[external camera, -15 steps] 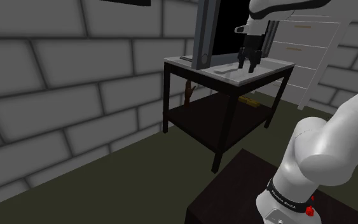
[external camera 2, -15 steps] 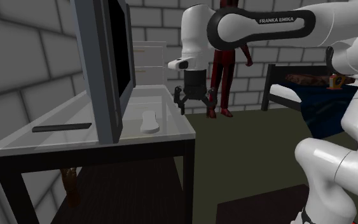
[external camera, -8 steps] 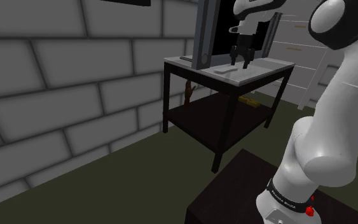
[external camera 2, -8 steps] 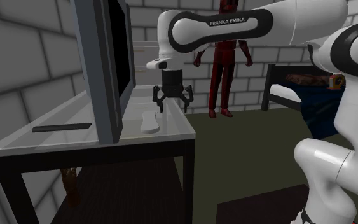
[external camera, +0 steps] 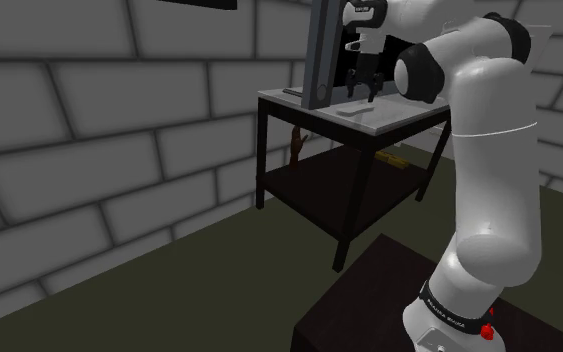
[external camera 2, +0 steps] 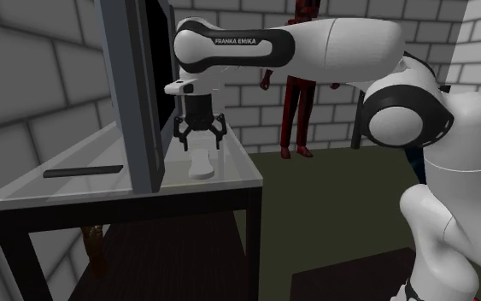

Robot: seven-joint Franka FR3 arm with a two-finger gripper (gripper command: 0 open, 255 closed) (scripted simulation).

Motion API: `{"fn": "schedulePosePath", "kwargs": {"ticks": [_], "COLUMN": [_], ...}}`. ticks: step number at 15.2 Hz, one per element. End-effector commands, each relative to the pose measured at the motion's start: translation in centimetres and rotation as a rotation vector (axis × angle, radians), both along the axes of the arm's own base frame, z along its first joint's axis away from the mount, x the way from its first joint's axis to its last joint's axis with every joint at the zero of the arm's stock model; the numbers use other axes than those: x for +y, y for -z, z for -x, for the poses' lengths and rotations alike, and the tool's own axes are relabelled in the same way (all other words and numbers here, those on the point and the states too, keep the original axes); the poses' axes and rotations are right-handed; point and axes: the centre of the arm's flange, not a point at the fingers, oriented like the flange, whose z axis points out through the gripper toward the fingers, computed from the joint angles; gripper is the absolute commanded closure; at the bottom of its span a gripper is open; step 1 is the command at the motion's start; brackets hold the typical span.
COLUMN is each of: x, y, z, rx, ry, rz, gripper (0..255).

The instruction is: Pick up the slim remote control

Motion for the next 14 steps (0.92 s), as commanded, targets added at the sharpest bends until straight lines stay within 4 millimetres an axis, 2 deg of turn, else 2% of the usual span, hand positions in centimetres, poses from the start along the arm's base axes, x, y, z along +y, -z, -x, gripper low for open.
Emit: {"fn": "schedulePosePath", "kwargs": {"ticks": [1, 6, 8, 9, 14], "x": [-0.2, -0.2, -0.1, -0.2, -0.2], "y": [1.0, 3.6, 3.9, 3.9, 4.0], "z": [-0.6, -0.6, -0.6, -0.6, -0.6], "rx": [-0.001, -0.001, -0.001, -0.001, -0.001], "ry": [-0.018, -0.018, -0.018, -0.018, -0.018], "rz": [-0.003, -0.003, -0.002, -0.003, -0.003], "gripper": [0, 0, 0, 255, 255]}}
